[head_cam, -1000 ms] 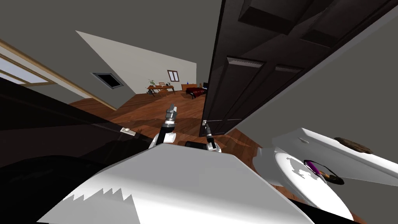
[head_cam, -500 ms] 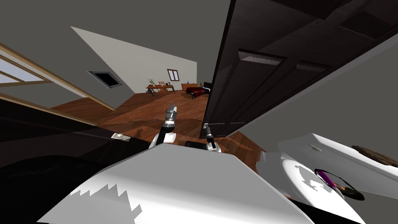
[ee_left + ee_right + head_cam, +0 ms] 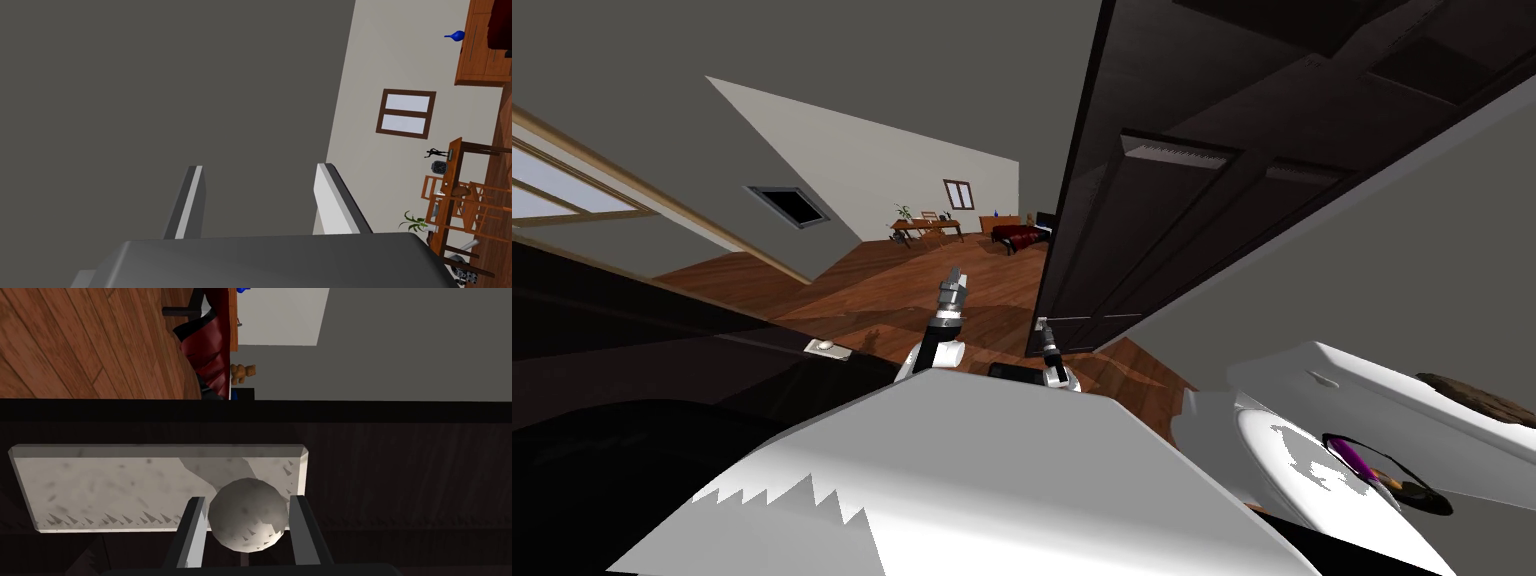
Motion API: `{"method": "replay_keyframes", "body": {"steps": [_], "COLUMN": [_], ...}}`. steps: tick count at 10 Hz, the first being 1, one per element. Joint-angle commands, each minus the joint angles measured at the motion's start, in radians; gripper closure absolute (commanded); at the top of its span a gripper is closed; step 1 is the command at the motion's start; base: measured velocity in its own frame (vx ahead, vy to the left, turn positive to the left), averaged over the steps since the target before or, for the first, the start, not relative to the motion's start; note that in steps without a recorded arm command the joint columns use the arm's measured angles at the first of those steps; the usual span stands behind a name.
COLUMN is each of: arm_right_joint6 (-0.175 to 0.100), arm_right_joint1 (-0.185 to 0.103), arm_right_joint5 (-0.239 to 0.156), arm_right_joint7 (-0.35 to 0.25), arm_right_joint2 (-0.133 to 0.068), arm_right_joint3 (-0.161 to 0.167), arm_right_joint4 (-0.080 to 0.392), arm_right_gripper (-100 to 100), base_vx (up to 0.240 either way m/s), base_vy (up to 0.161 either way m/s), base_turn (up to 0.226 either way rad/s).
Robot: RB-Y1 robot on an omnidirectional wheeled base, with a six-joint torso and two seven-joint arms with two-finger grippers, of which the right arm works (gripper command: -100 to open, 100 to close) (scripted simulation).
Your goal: Push the door open
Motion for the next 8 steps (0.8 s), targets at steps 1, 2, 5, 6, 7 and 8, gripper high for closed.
{"method": "replay_keyframes", "body": {"steps": [1, 2, 5, 6, 7, 8], "arm_right_joint6": [0.0, 0.0, -0.001, -0.001, -0.001, -0.001], "arm_right_joint1": [-0.003, -0.004, -0.01, -0.011, -0.013, -0.015], "arm_right_joint5": [-0.005, -0.007, -0.017, -0.019, -0.023, -0.025], "arm_right_joint7": [0.004, 0.005, 0.013, 0.015, 0.018, 0.02], "arm_right_joint2": [-0.007, -0.009, -0.018, -0.02, -0.022, -0.023], "arm_right_joint3": [-0.017, -0.022, -0.053, -0.059, -0.073, -0.08], "arm_right_joint4": [0.004, 0.005, 0.012, 0.013, 0.016, 0.018], "arm_right_gripper": [100, 100, 100, 100, 100, 100], "base_vx": [0.116, 0.159, 0.18, 0.16, 0.162, 0.129], "base_vy": [0.042, 0.076, 0.082, 0.087, 0.065, 0.06], "base_turn": [-0.029, -0.047, -0.037, -0.035, -0.053, -0.023]}}
